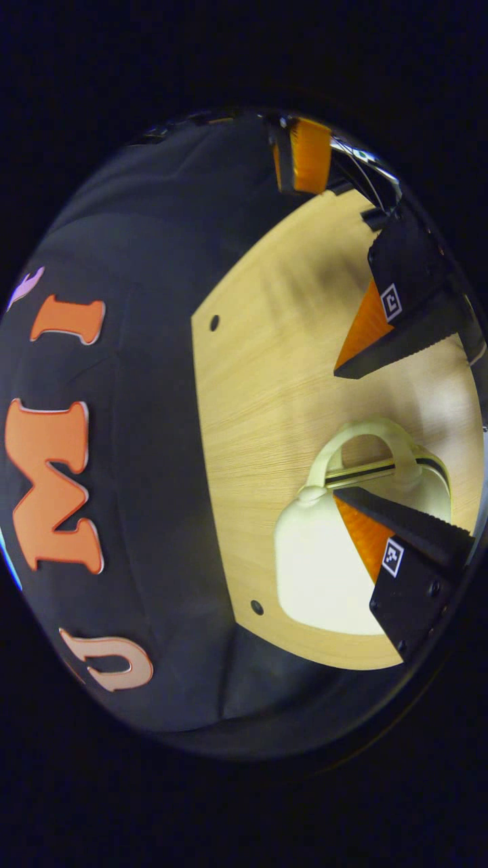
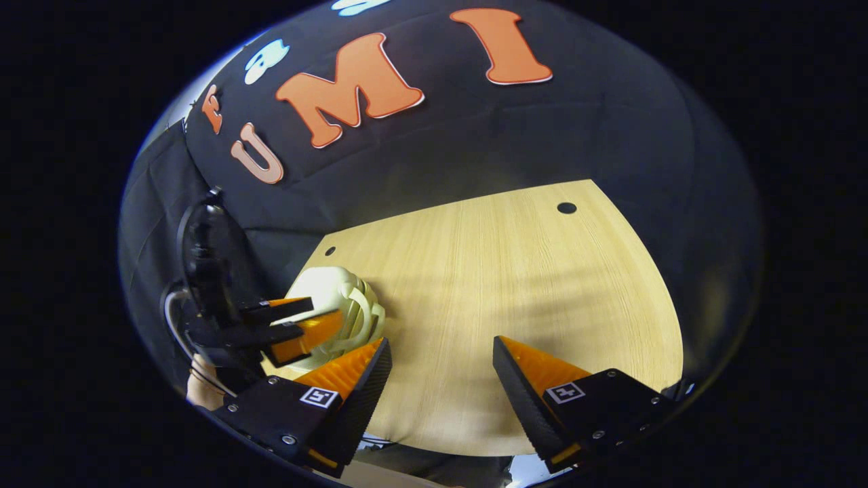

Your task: First open the suitcase, pack the skin care products into it, and then close the suitcase.

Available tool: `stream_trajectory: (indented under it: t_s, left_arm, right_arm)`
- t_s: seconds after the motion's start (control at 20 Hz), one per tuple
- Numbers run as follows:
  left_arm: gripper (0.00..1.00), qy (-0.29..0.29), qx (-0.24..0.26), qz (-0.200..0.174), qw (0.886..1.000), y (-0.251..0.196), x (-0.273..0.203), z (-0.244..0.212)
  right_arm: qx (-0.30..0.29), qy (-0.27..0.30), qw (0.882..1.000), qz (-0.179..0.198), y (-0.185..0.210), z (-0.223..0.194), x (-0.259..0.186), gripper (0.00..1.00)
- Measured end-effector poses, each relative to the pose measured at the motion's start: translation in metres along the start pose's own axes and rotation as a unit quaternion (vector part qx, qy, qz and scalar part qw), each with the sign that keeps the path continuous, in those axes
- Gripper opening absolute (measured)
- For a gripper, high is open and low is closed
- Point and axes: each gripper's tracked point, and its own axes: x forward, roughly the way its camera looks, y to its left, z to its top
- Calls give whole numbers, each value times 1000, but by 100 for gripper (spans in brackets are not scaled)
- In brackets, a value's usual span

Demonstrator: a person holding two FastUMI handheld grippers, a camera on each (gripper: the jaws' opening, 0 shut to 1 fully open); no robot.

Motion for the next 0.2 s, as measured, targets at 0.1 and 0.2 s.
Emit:
stream_trajectory:
  t_s: [0.1, 0.2]
  left_arm:
    - [99, -55, -7, 0, 998, 10, -23, 46]
    - [99, -98, -8, 10, 995, 9, -48, 69]
  right_arm:
    - [-6, -10, 1000, -11, 9, 7, 1, 95]
    - [-6, -29, 999, -16, 21, 16, 2, 96]
